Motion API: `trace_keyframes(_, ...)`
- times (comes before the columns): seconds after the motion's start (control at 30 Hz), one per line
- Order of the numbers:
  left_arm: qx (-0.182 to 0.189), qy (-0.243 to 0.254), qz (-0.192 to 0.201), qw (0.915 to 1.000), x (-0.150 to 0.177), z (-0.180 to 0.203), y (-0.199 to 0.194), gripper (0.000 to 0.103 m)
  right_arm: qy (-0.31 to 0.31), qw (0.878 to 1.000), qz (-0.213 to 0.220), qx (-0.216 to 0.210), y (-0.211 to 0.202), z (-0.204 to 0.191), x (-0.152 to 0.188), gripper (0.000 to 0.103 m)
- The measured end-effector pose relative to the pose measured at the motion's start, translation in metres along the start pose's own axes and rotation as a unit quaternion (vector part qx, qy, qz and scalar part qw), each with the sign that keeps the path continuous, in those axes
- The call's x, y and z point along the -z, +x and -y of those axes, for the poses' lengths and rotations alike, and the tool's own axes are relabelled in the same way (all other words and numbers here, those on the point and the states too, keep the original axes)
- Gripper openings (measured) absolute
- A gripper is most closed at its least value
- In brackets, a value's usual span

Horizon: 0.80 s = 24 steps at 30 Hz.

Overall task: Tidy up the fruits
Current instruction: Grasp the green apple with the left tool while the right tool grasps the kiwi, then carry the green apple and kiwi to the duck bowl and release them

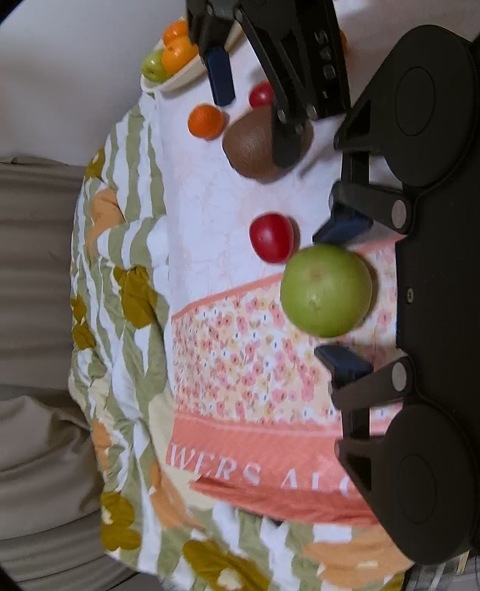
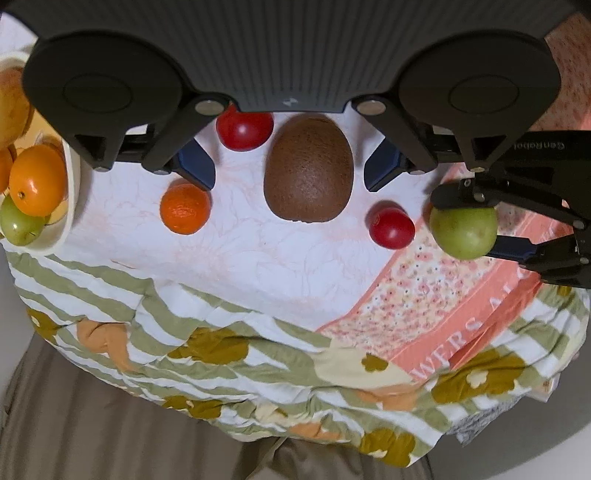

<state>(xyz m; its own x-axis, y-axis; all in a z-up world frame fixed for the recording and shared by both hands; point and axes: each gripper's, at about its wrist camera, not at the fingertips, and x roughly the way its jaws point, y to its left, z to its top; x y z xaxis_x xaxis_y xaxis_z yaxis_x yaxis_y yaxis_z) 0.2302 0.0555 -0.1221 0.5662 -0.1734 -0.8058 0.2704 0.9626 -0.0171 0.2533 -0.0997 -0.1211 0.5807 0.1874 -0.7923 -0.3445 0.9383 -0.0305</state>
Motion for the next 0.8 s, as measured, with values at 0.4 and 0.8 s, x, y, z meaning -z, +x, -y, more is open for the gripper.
trace_keyframes(0.4, -0.023, -0.006, -0.003, 0.9997, 0.009, -0.003, -0.011, 0.058, -0.037, 0.999, -0.017, -0.018, 0.015, -0.008, -0.005, 0.084)
trace_keyframes(0.8, -0.025, -0.025, 0.015, 0.9992, 0.016, -0.004, -0.028, 0.058, -0.034, 0.999, -0.012, -0.010, 0.006, -0.014, -0.003, 0.070)
